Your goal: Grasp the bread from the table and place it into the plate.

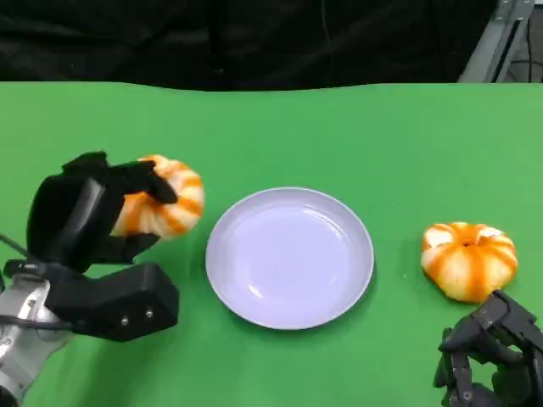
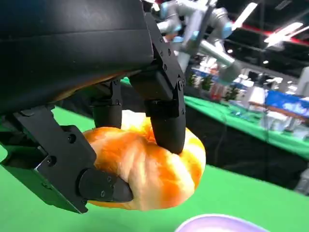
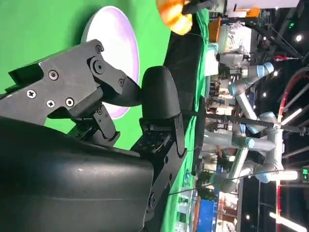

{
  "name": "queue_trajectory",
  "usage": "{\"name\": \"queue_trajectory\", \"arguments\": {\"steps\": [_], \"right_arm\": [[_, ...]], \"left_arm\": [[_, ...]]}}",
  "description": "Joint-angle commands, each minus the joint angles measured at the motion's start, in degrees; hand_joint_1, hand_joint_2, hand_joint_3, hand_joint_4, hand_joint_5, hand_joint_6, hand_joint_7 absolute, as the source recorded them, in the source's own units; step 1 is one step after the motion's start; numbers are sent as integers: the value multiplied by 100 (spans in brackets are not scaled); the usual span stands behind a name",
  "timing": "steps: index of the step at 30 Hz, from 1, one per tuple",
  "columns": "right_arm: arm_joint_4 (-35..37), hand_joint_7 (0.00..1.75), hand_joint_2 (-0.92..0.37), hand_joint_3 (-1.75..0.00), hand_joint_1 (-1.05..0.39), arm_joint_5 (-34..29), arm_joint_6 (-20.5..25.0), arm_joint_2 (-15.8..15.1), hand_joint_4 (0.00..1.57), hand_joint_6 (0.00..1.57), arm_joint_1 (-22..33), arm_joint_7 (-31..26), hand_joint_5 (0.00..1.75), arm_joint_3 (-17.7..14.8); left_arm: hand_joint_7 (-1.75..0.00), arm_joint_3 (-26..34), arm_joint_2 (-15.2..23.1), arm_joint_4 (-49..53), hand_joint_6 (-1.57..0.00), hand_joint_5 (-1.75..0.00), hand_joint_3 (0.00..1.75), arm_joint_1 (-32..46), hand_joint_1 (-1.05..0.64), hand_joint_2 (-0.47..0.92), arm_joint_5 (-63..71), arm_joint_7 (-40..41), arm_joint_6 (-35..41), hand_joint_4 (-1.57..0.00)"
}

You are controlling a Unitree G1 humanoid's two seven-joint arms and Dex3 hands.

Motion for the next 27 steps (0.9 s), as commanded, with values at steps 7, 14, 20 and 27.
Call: {"name": "queue_trajectory", "arguments": {"steps": [7,14,20,27], "right_arm": [[8,161,-66,-96,-8,-40,-20,2,88,73,-24,-69,175,-37],[24,161,-63,-102,-7,-69,-66,13,88,73,-15,-100,175,-7],[80,160,-61,-107,-9,-224,-153,48,87,73,-59,-198,175,2],[-11,159,-57,-113,-8,-340,-98,87,85,73,-37,-240,175,94]], "left_arm": [[-80,-117,-170,-434,-113,-149,105,-119,6,44,-22,-700,56,-90],[-83,-309,-579,-239,-110,-147,102,-319,3,47,3,-930,-83,-89],[-102,-471,-860,125,-103,-162,104,-552,1,48,48,-842,-316,-84],[-106,-675,-1172,489,-97,-162,98,-731,-1,52,82,-955,-334,-81]]}}
